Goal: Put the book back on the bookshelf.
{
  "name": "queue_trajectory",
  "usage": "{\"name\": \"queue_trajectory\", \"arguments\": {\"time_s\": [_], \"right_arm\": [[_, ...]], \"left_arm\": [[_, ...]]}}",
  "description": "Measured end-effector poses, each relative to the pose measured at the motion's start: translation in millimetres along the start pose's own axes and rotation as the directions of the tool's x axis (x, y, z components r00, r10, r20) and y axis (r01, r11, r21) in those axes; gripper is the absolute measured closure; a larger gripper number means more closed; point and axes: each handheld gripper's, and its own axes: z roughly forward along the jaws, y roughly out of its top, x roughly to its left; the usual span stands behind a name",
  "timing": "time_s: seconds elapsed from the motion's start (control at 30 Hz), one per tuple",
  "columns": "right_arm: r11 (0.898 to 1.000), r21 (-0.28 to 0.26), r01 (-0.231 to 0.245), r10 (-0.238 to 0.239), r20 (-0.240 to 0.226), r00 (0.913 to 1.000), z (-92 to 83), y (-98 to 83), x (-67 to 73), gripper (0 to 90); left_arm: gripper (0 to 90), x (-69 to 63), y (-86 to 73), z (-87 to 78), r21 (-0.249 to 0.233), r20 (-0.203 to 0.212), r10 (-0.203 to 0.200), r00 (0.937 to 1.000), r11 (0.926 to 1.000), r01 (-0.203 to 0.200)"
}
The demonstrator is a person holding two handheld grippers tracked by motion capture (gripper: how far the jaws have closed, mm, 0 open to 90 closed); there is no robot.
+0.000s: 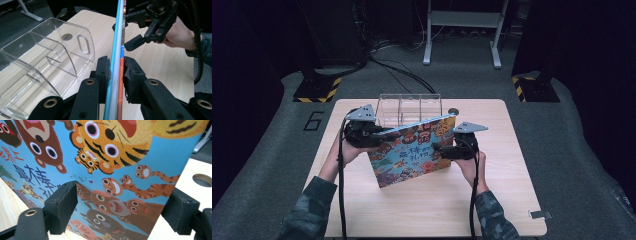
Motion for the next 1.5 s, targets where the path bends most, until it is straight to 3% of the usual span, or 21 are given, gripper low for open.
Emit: {"name": "queue_trajectory", "arguments": {"time_s": [0.1,0.33,0.4,0.5,0.57,0.63,0.67,0.7,0.73,0.77,0.83,0.93,1.03,1.23,1.4,1.43,1.5], "right_arm": [[1.000,-0.009,-0.001,0.001,0.004,1.0000,-2.1,-1.6,-0.6,19.6],[1.000,-0.024,-0.019,0.019,0.015,0.9997,-12.4,-15.5,-9.2,15.0],[0.999,-0.032,-0.025,0.026,0.032,0.9992,-18.5,-23.0,-12.4,12.3],[0.999,-0.001,-0.052,0.052,0.090,0.9946,-28.9,-45.3,-22.1,9.6],[0.998,0.014,-0.060,0.059,0.098,0.9934,-30.1,-53.5,-26.6,9.5],[0.992,0.053,-0.116,0.108,0.146,0.9834,-32.0,-82.7,-41.4,9.6],[0.992,0.053,-0.116,0.108,0.146,0.9834,-32.0,-82.7,-41.4,9.6],[0.986,0.073,-0.149,0.134,0.180,0.9745,-32.8,-101.3,-50.8,9.8],[0.986,0.073,-0.149,0.134,0.180,0.9745,-32.8,-101.3,-50.8,9.8],[0.980,0.094,-0.178,0.154,0.219,0.9636,-32.5,-115.4,-57.5,9.2],[0.975,0.113,-0.193,0.162,0.240,0.9572,-32.5,-124.6,-62.6,9.2],[0.969,0.138,-0.205,0.160,0.280,0.9464,-30.3,-131.7,-68.0,8.8],[0.969,0.135,-0.209,0.165,0.283,0.9450,-29.4,-135.1,-72.3,8.8],[0.959,0.149,-0.242,0.190,0.297,0.9357,-25.9,-139.1,-76.8,8.8],[0.958,0.148,-0.246,0.194,0.299,0.9343,-26.5,-139.2,-78.9,9.8],[0.956,0.144,-0.254,0.201,0.309,0.9298,-26.3,-139.0,-79.0,10.1],[0.959,0.147,-0.242,0.185,0.321,0.9287,-25.9,-139.0,-80.1,10.4]], "left_arm": [[77.9,-1.4,-0.5,-0.5,-0.005,0.030,-0.005,0.9996,1.0000,0.005],[79.0,-2.0,-1.1,-1.2,-0.007,0.038,0.009,0.9992,0.9999,-0.008],[79.2,-2.3,-0.8,-1.0,-0.007,0.041,0.015,0.9991,0.9999,-0.015],[78.9,-6.4,2.1,-1.2,0.020,0.042,0.026,0.9987,0.9994,-0.027],[78.6,-6.8,2.8,-1.5,0.029,0.037,0.033,0.9988,0.9990,-0.034],[78.8,-8.5,3.3,-1.5,0.031,0.038,0.034,0.9987,0.9989,-0.035],[79.0,-8.5,3.3,-1.5,0.031,0.038,0.034,0.9987,0.9989,-0.035],[79.3,-9.0,3.2,-1.2,0.028,0.033,0.032,0.9990,0.9991,-0.033],[79.3,-8.8,3.2,-1.6,0.031,0.040,0.028,0.9988,0.9991,-0.030],[79.9,-8.3,2.9,-1.7,0.030,0.045,0.028,0.9986,0.9991,-0.029],[80.4,-9.5,2.9,-1.8,0.027,0.045,0.028,0.9986,0.9992,-0.030],[80.8,-11.1,2.3,-2.3,0.024,0.051,0.024,0.9984,0.9994,-0.026],[80.9,-12.9,1.6,-2.0,0.012,0.053,0.013,0.9985,0.9998,-0.013],[81.0,-15.0,6.2,-7.2,-0.005,0.041,0.010,0.9991,0.9999,-0.010],[81.0,-20.0,13.0,-15.6,-0.018,0.014,0.018,0.9997,0.9997,-0.018],[81.0,-20.5,14.1,-17.7,-0.028,0.011,0.017,0.9998,0.9995,-0.016],[81.0,-21.7,16.2,-21.9,-0.033,0.008,0.014,0.9999,0.9994,-0.014]]}}
